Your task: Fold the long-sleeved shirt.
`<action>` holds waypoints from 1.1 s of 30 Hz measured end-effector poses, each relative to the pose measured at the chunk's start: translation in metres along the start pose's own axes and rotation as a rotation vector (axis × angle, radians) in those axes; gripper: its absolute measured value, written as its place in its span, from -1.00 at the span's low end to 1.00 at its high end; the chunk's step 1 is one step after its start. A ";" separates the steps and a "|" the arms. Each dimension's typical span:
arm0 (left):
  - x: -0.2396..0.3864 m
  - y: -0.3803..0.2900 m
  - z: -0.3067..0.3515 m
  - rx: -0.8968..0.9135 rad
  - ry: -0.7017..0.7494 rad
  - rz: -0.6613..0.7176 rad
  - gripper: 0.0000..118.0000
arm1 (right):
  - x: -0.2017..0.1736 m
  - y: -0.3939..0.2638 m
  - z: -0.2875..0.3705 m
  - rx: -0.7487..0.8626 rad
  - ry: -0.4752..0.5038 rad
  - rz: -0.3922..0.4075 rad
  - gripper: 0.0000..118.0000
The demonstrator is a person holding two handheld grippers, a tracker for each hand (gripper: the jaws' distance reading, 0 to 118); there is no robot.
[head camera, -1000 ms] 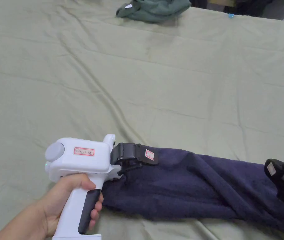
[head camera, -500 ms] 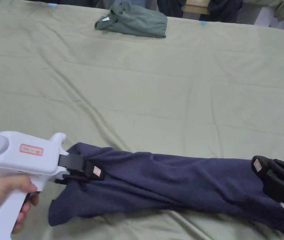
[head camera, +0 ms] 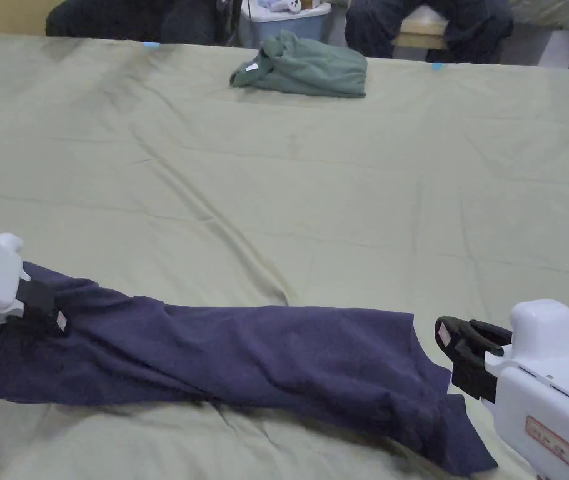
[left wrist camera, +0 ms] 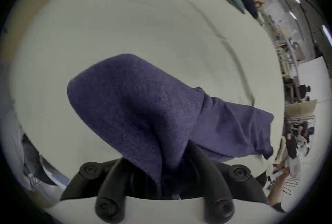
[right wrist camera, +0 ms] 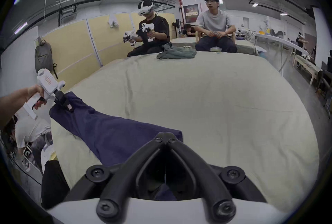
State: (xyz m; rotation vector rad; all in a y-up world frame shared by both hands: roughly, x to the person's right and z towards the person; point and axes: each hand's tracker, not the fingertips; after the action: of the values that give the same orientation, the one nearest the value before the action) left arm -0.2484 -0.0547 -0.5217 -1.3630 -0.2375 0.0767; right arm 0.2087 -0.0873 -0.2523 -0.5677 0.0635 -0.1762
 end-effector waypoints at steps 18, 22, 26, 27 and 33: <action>0.369 -0.081 -0.102 -0.182 -0.020 -0.355 -0.69 | 0.100 -0.063 0.099 0.007 -0.128 -0.038 -0.82; 0.358 -0.078 -0.109 -0.144 -0.031 -0.265 0.02 | 0.113 -0.077 0.108 -0.025 -0.156 -0.092 -0.82; 0.317 -0.062 -0.054 -0.162 -0.406 0.023 1.00 | 0.107 -0.075 0.102 -0.043 -0.162 -0.088 -0.82; 0.311 -0.064 -0.026 -0.097 -0.451 0.014 1.00 | 0.102 -0.072 0.100 -0.037 -0.149 -0.064 -0.82; 0.243 -0.087 0.033 0.337 -0.395 -0.216 1.00 | 0.071 -0.057 0.087 -0.012 -0.071 -0.015 -0.82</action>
State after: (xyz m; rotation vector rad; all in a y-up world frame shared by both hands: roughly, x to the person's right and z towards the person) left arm -0.0266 0.0053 -0.4007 -0.9712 -0.6720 0.1967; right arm 0.2795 -0.1017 -0.1493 -0.5856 -0.0082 -0.1700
